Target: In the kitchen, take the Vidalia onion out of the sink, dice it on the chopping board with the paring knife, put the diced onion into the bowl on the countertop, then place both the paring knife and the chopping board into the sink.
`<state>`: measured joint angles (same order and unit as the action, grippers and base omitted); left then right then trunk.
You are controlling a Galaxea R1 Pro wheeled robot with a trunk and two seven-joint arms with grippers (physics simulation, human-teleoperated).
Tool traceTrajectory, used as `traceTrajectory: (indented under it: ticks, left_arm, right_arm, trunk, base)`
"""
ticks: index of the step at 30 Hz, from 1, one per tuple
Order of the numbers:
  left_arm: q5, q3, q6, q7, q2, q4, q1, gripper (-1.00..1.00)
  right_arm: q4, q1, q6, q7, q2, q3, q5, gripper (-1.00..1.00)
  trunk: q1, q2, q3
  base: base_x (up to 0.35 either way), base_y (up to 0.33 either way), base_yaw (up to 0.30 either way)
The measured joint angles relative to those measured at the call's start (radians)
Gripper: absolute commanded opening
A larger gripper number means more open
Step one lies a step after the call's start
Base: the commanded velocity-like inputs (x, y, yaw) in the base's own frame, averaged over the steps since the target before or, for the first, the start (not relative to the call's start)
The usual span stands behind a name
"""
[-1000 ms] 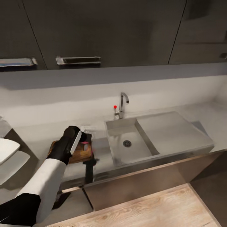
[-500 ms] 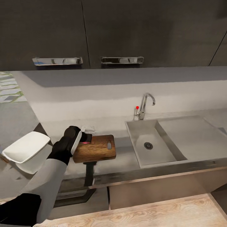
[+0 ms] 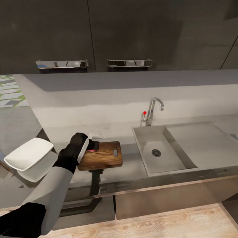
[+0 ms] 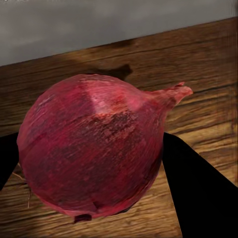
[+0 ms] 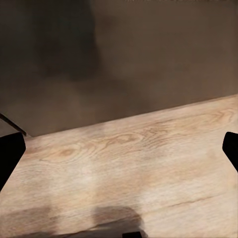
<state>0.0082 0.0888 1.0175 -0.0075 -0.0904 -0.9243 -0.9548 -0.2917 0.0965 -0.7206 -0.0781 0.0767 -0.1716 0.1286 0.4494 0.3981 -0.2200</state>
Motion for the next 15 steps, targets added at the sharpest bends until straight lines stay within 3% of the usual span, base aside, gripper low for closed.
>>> traceTrajectory:
  ticks: [15]
  left_arm:
    - [-0.001,0.015,0.000,0.000,-0.002,0.049,0.000,-1.00]
  right_arm:
    - [0.000,0.000,0.000,0.000,0.001,0.000,-0.001,1.00]
  trunk:
    - [0.000,0.000,0.000]
  base:
    - [0.000,0.000,0.000]
